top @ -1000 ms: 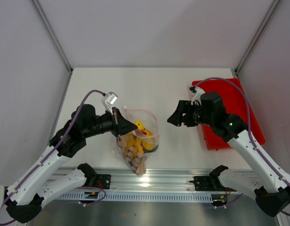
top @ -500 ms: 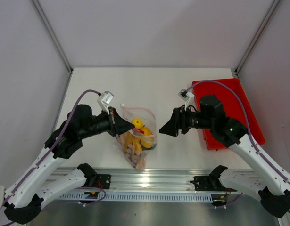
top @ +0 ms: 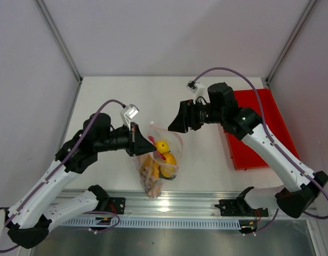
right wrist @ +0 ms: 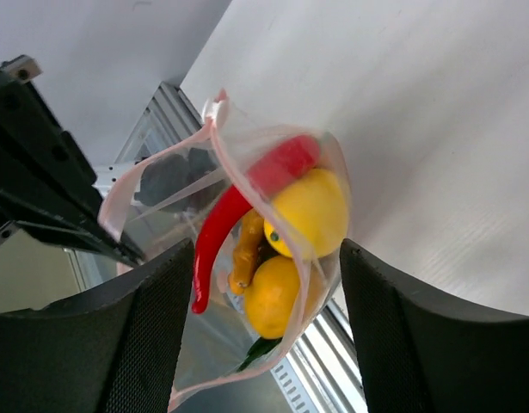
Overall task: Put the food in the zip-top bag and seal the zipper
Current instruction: Zip the zipper food storage bag at the center of the board.
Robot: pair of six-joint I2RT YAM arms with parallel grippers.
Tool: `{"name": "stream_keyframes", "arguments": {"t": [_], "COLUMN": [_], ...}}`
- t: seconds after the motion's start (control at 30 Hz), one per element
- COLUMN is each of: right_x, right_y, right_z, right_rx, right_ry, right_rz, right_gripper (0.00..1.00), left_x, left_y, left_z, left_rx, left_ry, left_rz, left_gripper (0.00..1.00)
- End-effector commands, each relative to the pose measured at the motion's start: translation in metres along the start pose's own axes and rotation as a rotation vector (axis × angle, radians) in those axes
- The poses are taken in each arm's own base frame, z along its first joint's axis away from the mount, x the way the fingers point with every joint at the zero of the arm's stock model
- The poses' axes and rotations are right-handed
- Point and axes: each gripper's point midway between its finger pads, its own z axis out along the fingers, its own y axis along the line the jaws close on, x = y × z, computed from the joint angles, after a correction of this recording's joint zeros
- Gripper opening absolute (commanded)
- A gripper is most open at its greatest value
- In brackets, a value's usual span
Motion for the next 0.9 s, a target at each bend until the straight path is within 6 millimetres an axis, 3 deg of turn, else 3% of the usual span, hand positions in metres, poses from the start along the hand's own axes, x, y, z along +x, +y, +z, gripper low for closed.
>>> {"name": "stream_keyframes", "arguments": {"t": [0.0,0.37,0.63,0.87], "right_x": [0.009,0.038,0.036,0.028], "right_y": [-0.002,-0.008,-0.005,-0.011], "right_z": [0.008,0.011,0.015,0.027], "right_rx": [-0.011,-0.049,-0.085,-0.065], "right_ry": [0.073,0.165,0.187,0.212], "right_rz": [-0.017,-0.043,-0.087,-0.115], "right_gripper": [0.69,0.55,0.49,0.35], "left_x": [-0.017,-0.011,-0.008,-0.006], "left_y": [-0.029,-0.038,-0.046,-0.048], "left_z": [-0.012,-0.003,0.000,0.001], "left_rx": [0.105,0.196,0.255,0.276], "left_ry": [-0.035,0.029,0.070,0.104], "left_rz": [0.090,0.114,0.132,0.139], "left_gripper": [0.00,0.01,0.01,0.01]}}
